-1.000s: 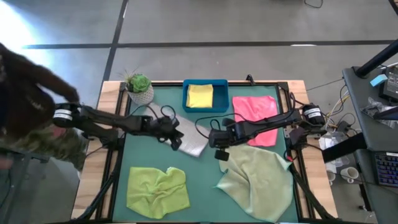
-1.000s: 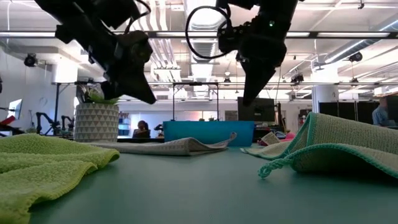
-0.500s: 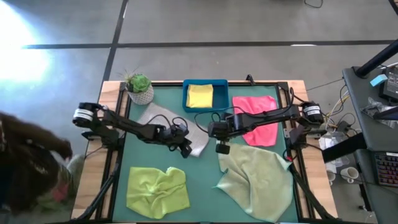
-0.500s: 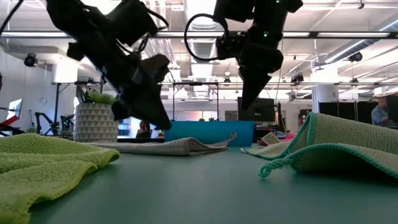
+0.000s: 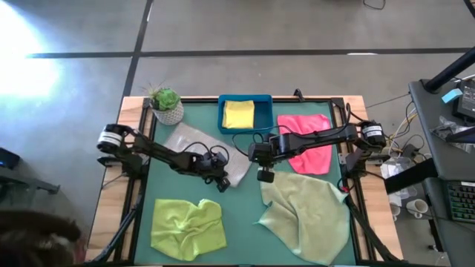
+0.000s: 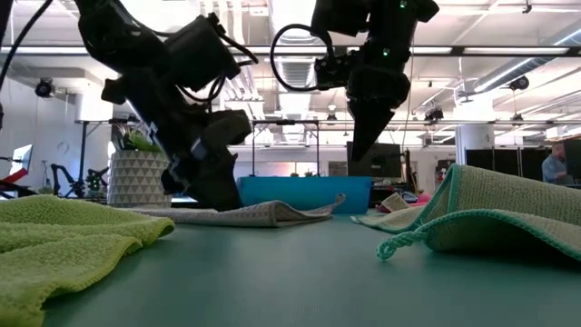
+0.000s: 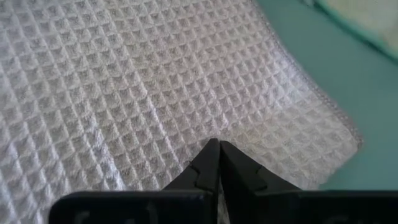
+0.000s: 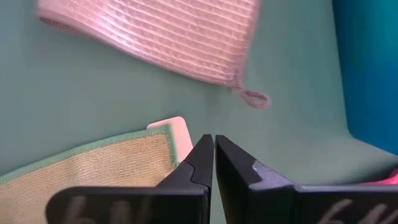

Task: Fold microfiber towels
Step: Fold the gray microfiber cloth

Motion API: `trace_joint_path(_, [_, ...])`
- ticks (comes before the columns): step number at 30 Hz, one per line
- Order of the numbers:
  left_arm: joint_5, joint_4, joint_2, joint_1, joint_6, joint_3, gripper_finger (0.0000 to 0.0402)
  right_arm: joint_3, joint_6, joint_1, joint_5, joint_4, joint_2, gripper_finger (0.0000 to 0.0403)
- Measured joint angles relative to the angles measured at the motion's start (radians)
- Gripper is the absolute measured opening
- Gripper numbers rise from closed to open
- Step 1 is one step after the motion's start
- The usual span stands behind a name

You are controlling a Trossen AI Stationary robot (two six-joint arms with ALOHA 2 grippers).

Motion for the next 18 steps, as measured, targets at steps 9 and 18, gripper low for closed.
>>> trace_joint_path(9, [0.100, -0.294, -0.073, -0.057, 0.049, 0.001, 0.0000, 0.000, 0.017, -0.001, -0.022, 0.002, 0.000, 0.0008])
trace_joint_path(18, [0.032, -0.745, -0.249, -0.074, 0.157, -0.012, 0.0000, 0.000, 0.072, -0.001, -0.023, 0.012, 0.000, 0.0008])
